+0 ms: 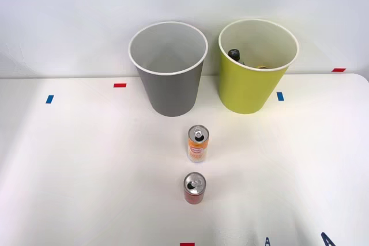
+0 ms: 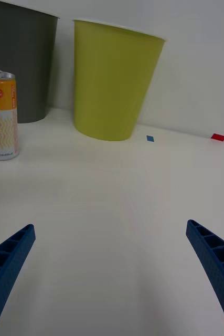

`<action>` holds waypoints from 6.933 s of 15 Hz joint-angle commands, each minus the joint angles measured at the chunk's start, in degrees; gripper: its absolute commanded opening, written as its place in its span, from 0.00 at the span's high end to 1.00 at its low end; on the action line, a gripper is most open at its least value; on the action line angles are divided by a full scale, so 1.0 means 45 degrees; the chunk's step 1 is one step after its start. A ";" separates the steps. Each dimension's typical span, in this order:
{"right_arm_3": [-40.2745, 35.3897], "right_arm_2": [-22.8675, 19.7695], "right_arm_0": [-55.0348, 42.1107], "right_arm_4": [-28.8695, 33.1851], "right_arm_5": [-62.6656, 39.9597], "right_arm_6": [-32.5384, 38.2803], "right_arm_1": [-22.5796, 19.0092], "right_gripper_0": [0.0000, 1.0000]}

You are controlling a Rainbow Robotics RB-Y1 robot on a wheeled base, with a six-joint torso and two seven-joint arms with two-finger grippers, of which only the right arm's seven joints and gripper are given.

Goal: Put cans in the gray bin, plastic bottles in the light green bin

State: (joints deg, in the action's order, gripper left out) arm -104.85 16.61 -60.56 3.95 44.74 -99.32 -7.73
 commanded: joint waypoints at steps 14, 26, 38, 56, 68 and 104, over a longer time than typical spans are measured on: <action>0.0000 0.0000 0.0000 0.0001 0.0000 0.0000 0.0000 0.00; 0.0000 0.0000 0.0000 0.0001 0.0000 0.0000 0.0000 0.00; 0.0000 0.0000 0.0000 0.0001 0.0000 0.0000 0.0000 0.00; 0.0508 0.0254 0.0332 0.0059 -0.0078 -0.0020 -0.0039 0.00; -0.0117 0.3164 0.3399 -0.1347 -0.0254 -0.0410 -0.5938 0.00; 0.2402 0.7129 1.1446 -0.5585 -0.3555 -0.2129 -0.5430 0.00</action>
State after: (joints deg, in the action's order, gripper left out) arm -94.04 48.69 -9.13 -20.76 29.35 -108.86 -32.69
